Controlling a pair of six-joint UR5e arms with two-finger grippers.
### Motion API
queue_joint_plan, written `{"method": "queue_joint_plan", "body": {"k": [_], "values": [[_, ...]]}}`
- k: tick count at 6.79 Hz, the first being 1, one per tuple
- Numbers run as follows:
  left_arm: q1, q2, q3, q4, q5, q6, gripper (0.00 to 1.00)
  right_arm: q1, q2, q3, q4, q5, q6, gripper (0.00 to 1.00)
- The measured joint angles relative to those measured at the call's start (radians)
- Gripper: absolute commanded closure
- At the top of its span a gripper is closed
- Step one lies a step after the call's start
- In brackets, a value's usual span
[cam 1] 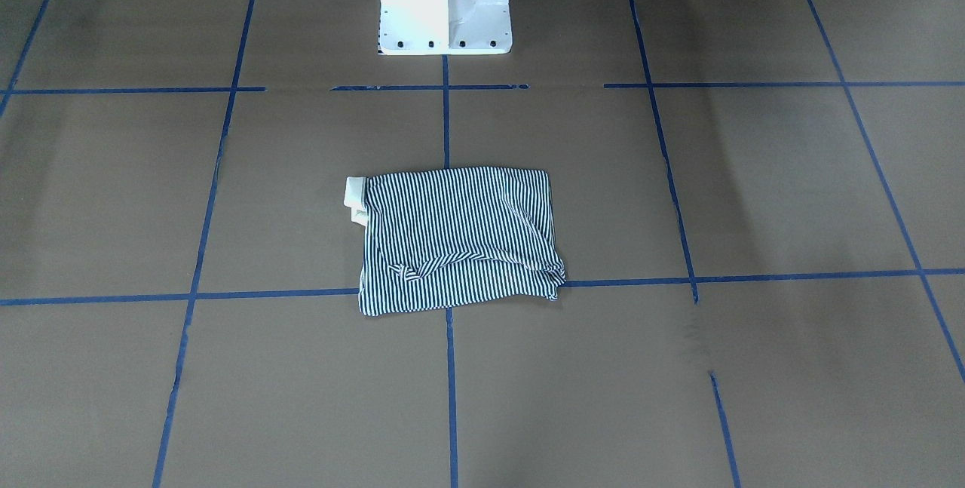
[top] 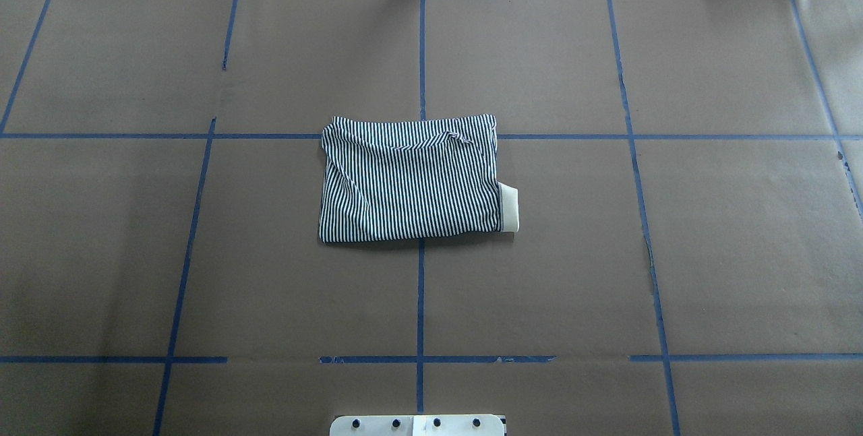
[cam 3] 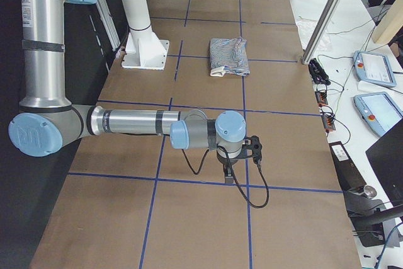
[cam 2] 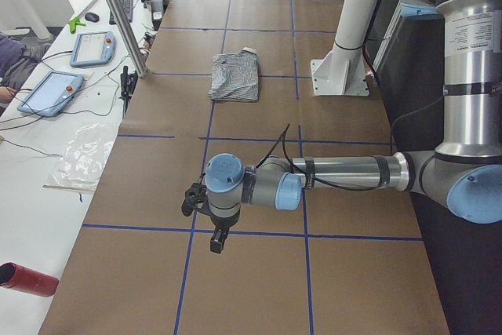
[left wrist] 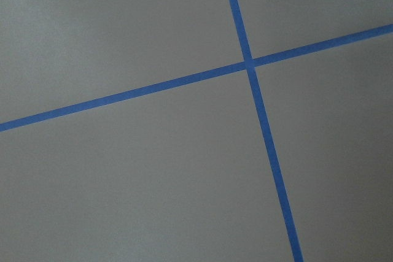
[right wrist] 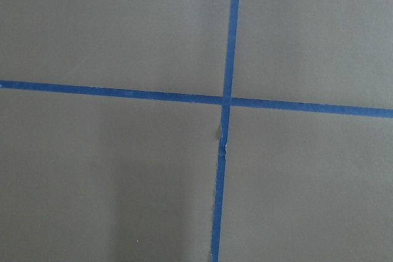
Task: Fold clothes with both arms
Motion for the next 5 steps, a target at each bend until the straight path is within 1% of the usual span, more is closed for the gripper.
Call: {"method": "queue_joint_plan", "body": {"k": [3, 4, 5], "values": [[0.0, -0.003, 0.0, 0.0, -0.001, -0.001, 0.0, -0.02, 0.002, 0.004, 0.004, 0.001, 0.029, 0.0], [0.001, -0.005, -0.001, -0.001, -0.001, -0.037, 0.0, -0.021, 0.003, 0.004, 0.004, 0.001, 0.03, 0.0], [0.001, -0.006, -0.002, -0.003, -0.009, -0.128, 0.0, -0.021, 0.003, 0.003, 0.004, 0.001, 0.031, 0.0]]}}
